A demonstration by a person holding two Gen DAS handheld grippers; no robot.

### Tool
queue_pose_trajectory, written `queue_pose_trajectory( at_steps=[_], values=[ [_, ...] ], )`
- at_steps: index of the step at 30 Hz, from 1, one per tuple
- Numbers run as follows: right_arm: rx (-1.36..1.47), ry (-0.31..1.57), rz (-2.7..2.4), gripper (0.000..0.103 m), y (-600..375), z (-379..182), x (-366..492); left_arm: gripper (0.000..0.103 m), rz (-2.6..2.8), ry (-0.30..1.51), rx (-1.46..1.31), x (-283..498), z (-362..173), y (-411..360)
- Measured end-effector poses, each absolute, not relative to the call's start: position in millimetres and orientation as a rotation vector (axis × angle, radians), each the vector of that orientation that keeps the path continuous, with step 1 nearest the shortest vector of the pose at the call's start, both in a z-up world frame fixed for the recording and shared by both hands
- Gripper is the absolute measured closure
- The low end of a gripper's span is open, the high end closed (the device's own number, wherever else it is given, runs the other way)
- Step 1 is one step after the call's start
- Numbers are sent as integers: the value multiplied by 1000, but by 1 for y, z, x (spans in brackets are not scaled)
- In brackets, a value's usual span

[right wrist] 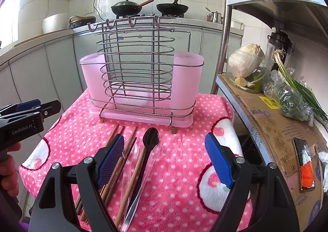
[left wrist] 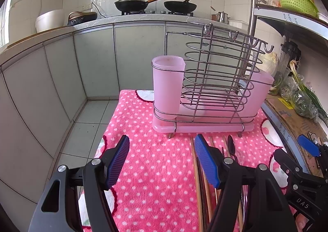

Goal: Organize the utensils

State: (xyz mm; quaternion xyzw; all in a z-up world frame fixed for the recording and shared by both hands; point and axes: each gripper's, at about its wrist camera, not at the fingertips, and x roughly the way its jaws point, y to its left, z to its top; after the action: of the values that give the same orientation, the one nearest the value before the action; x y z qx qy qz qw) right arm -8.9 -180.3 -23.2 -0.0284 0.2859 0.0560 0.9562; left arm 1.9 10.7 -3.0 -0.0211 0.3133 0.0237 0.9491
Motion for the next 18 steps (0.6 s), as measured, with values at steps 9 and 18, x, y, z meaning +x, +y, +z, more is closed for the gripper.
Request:
queue_pose_trajectory(
  at_steps=[9,18],
  values=[
    [-56,580,114,21,-181,-23,-9,37,44,637,-43,0,-2,11],
    [-51,590,110,22,-183,-24,-8,37,45,647,-42,2,-5,12]
  ],
)
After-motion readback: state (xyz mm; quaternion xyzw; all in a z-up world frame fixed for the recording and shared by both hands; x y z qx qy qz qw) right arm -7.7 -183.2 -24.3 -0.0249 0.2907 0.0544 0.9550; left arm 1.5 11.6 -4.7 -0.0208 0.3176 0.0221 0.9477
